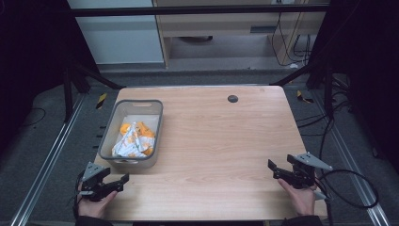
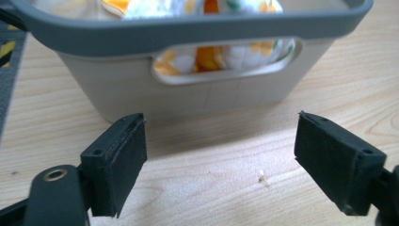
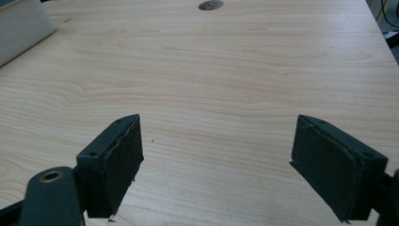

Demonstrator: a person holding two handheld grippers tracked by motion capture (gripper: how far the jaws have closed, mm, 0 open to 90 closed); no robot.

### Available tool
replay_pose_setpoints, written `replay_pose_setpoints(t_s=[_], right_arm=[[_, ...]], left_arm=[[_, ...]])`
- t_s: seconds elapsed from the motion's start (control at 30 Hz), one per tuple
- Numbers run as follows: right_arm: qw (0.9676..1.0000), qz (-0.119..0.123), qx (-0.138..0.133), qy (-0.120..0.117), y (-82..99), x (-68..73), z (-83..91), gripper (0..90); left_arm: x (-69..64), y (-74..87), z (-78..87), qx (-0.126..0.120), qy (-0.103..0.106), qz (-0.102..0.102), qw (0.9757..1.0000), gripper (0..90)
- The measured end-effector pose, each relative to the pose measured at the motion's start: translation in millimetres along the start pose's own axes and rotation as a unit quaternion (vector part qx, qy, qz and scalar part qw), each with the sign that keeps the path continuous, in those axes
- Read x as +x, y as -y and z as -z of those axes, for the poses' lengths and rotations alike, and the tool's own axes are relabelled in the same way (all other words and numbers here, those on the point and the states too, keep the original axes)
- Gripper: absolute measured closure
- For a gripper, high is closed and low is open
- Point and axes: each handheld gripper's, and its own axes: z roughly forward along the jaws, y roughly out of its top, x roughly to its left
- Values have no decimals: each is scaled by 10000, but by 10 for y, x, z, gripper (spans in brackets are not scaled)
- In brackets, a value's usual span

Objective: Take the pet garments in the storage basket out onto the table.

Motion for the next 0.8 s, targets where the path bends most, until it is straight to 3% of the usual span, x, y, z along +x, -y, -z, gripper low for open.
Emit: replay_pose_setpoints(t_s=[0.13, 0.23, 0.33, 0.6, 0.8], right_arm=[[9999, 105, 23, 17, 9, 20, -29, 166], [9997, 204, 137, 6, 23, 65, -52, 163], [9993, 332, 137, 35, 22, 82, -65, 159], [9986, 453, 261, 42, 30, 98, -107, 151], [9984, 494, 268, 32, 28, 116, -115, 148]], left_arm=[[13, -16, 45, -123, -20, 106, 9999, 184], [41, -17, 82, -171, 84, 343, 9992, 179], [41, -25, 93, -186, 82, 343, 9992, 179], [33, -81, 195, -486, -86, 302, 9983, 203], [34, -147, 270, -648, -82, 310, 9974, 203]])
